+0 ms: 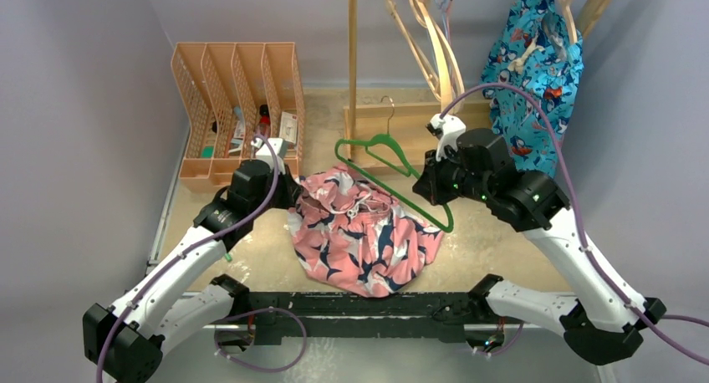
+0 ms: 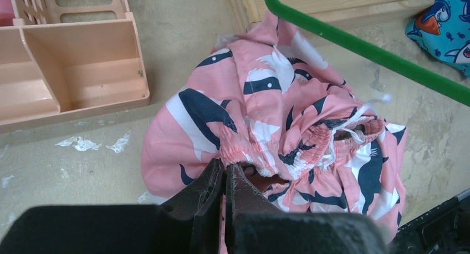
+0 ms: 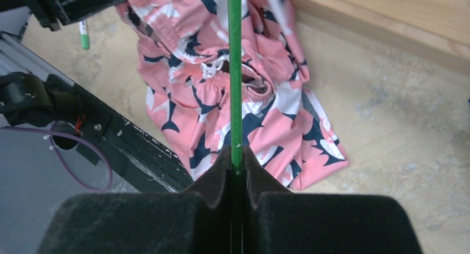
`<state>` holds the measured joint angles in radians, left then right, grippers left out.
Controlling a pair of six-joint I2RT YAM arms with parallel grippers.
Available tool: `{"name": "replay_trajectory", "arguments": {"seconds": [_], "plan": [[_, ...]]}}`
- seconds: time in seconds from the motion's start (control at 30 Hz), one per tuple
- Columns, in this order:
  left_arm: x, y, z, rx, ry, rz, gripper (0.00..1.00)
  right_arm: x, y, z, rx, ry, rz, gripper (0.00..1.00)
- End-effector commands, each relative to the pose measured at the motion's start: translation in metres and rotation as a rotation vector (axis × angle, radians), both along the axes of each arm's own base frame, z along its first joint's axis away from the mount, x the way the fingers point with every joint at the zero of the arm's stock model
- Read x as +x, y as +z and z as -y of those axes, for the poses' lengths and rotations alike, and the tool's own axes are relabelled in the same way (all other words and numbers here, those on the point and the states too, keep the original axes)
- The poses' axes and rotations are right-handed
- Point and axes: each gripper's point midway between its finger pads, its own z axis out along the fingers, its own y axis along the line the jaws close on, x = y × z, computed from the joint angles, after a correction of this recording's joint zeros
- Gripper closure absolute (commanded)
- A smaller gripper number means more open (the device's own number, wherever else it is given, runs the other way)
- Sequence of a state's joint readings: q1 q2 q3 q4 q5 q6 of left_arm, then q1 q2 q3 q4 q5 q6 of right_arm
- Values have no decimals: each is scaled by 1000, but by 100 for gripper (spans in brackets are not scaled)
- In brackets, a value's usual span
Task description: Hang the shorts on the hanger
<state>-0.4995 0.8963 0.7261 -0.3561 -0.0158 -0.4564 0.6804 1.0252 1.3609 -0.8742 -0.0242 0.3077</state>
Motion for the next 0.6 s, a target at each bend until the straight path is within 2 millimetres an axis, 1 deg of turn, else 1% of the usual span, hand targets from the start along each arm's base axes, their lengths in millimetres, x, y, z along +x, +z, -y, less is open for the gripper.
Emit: {"name": "replay_trajectory", "arguments": {"seconds": [0.0, 0.07, 0.17, 0.23, 0.3, 0.43, 0.57], "plan": [[10, 28, 1, -73, 59, 49, 100, 0, 37, 3, 38, 14, 104, 100], [10, 30, -2, -84, 85, 50, 100, -6, 44, 6, 44, 31, 117, 100], [13, 33, -4, -96, 120, 45, 100, -19, 61, 6, 90, 75, 149, 100], [14, 33, -5, -86, 131, 24, 100, -29, 66, 5, 117, 114, 148, 100], [16, 36, -5, -85, 139, 18, 100, -41, 67, 2, 140, 162, 128, 100], [17, 43, 2, -121, 129, 12, 100, -62, 60, -2, 176, 248, 99, 100], [17, 46, 6, -134, 114, -4, 100, -72, 49, 0, 187, 280, 88, 100]]}}
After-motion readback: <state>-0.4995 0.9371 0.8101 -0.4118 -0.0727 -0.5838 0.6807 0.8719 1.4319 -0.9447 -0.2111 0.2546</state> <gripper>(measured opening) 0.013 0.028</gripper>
